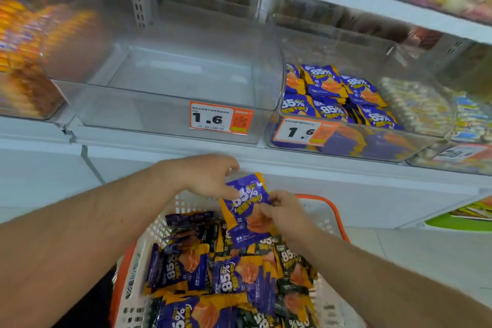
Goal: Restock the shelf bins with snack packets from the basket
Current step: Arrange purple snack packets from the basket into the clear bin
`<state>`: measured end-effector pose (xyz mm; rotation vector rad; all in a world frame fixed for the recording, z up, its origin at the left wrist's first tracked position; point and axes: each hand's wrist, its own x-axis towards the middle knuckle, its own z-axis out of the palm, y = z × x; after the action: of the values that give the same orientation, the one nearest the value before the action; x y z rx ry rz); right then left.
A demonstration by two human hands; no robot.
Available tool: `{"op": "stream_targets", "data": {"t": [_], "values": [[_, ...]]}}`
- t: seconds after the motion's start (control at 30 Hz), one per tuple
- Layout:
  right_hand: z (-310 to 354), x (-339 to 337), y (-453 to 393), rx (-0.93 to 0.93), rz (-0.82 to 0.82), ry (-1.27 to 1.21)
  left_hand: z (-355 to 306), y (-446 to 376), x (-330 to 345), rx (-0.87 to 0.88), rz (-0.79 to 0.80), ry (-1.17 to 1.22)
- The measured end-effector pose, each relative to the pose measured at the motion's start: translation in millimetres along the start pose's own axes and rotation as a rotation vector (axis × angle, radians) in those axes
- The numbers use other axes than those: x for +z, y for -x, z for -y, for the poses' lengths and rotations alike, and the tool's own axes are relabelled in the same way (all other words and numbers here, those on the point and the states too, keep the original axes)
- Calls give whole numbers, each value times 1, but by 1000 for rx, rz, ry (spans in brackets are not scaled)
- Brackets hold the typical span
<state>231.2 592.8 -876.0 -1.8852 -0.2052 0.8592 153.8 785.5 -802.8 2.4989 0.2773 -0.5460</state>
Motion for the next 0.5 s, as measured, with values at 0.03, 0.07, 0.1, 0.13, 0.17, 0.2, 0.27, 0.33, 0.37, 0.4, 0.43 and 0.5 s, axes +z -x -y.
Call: {"op": "stream_targets", "data": {"t": [0.03, 0.07, 0.1, 0.13, 0.17, 0.2, 0.27, 0.33, 0.37, 0.4, 0.43, 0.5], "values": [[14, -3, 7, -26, 5, -79, 0, 0, -2, 15, -52, 64], [26, -7, 13, -51, 1, -126, 0, 2, -4, 33, -107, 157], [34, -11, 17, -66, -13, -164, -1, 4, -7, 47, -147, 269], [42, -14, 21, -81, -28, -194, -1, 6, -9, 56, -176, 373], [46, -17, 24, -96, -45, -203, -2, 9, -12, 61, -196, 456], [50, -19, 27, -116, -56, -191, -3, 11, -15, 72, -208, 521], [54, -23, 31, -154, -85, -142, -7, 14, -17, 97, -225, 609], [57, -26, 34, -175, -121, -121, -13, 15, -19, 117, -252, 658], [59, -27, 36, -175, -141, -136, -15, 16, -19, 127, -272, 671], [62, -28, 39, -176, -157, -164, -19, 16, -19, 142, -294, 684], [64, -29, 40, -192, -187, -177, -22, 16, -19, 155, -314, 701], [69, -31, 45, -270, -296, -140, -29, 15, -20, 175, -344, 732]]}}
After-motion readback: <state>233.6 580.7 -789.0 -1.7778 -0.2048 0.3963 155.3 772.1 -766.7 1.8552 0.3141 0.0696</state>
